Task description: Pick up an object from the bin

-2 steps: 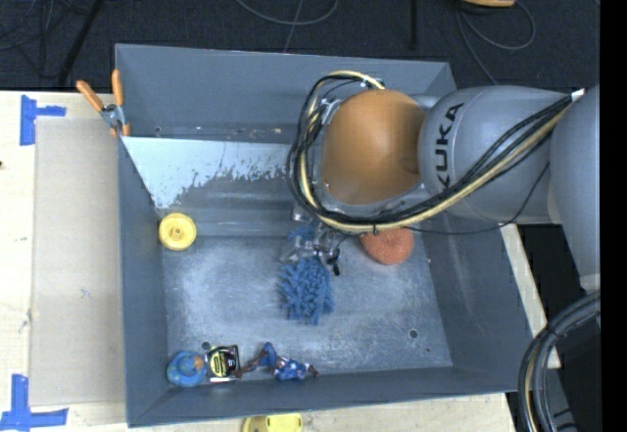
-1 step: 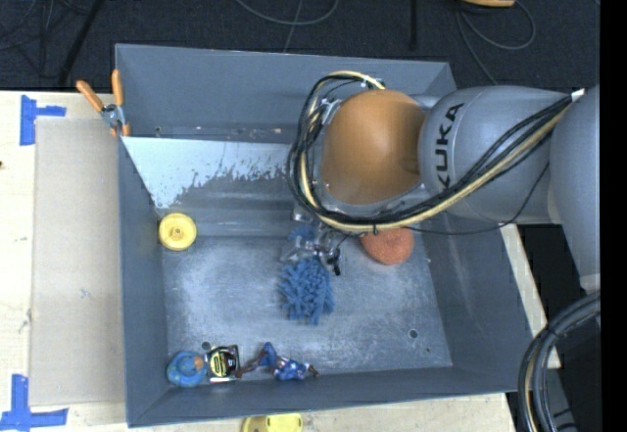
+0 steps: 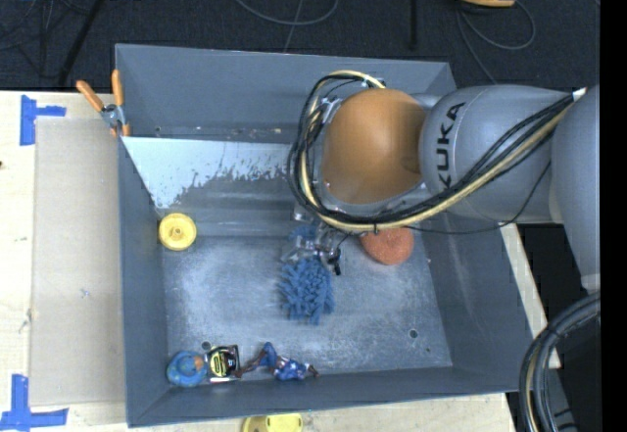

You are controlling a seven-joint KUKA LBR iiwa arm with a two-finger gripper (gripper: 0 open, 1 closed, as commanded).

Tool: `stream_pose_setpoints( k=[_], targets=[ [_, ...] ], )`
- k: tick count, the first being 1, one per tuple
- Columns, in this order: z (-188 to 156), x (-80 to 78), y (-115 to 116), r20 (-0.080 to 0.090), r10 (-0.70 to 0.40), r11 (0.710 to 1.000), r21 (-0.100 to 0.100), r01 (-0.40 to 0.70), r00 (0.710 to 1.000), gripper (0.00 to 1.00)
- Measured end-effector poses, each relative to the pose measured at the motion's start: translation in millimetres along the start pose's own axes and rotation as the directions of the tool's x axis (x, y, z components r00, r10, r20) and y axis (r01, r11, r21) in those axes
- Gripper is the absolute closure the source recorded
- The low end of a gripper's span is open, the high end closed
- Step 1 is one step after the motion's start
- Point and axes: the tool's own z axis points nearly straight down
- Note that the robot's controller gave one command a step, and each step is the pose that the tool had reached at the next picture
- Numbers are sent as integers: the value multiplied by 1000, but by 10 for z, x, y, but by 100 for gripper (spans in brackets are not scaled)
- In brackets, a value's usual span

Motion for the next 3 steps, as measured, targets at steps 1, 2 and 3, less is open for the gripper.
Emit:
stream_pose_setpoints(
  k=[1, 2, 3],
  targets=[
    [-52, -2, 0, 0, 0, 1000, 1, 0, 1000, 100],
    [-121, -2, 9, -1, 1, 1000, -2, -1, 1000, 100],
    [-325, -3, 25, -3, 2, 1000, -6, -2, 1000, 100]
  ],
)
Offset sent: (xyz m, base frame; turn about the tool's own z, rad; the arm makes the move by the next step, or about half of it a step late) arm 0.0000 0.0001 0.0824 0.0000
